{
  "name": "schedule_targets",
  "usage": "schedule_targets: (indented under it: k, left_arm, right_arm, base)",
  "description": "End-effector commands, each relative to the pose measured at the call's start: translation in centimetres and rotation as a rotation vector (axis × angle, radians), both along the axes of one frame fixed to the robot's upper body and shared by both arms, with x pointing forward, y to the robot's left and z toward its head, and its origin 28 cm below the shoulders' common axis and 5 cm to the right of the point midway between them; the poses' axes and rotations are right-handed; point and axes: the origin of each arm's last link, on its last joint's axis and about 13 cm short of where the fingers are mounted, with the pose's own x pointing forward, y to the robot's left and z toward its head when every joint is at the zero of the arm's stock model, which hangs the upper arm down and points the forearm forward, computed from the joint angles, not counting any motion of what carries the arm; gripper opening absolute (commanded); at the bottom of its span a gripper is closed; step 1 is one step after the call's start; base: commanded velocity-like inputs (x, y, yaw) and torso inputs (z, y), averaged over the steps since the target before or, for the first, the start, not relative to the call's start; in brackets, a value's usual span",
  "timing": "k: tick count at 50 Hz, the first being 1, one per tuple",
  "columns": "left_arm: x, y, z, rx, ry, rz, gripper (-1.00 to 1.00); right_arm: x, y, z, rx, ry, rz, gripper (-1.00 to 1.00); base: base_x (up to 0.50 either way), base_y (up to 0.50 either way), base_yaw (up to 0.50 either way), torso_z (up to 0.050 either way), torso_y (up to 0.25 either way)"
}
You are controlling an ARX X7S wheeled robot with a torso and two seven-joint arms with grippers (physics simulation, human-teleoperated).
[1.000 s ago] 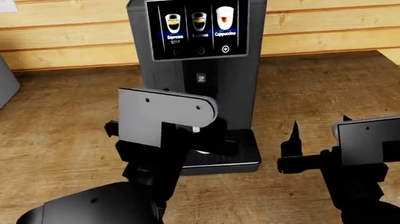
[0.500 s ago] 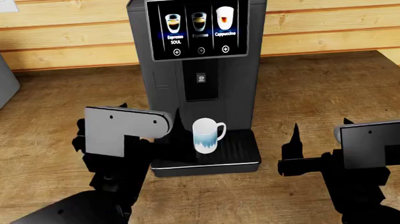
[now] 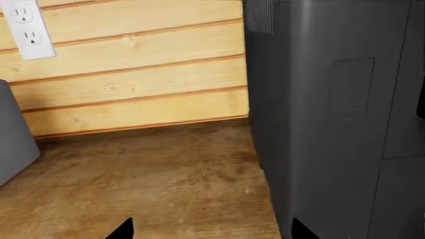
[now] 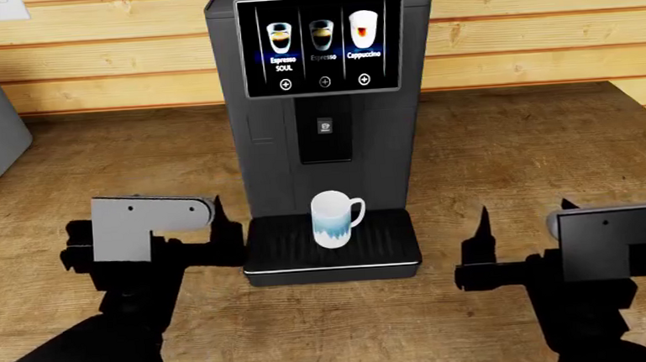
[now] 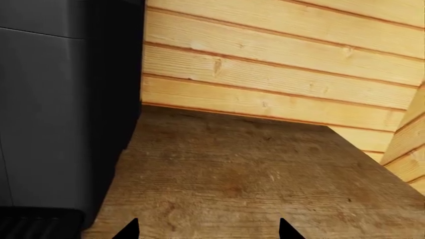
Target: Press the button on the coffee machine to serve coffee.
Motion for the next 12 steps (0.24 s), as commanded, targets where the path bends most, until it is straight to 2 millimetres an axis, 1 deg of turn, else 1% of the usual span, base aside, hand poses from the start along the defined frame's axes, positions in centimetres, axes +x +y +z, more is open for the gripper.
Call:
schedule_targets:
  k: [1, 12]
  left_arm:
    - [0.4, 2.1, -1.5, 0.029, 0.023, 0.083, 1.0]
    - [0.5, 3.0, -3.4, 0.022, 0.077, 0.102, 1.0]
  right_arm:
    - [-0.2, -0.3, -0.3, 0.006, 0.005, -0.013, 1.0]
    - [-0.2, -0.9, -1.1, 0.015, 0.022, -0.023, 1.0]
  base:
    - [0.0, 0.0, 0.0, 0.0, 0.0]
    - [0.0, 0.0, 0.0, 0.0, 0.0]
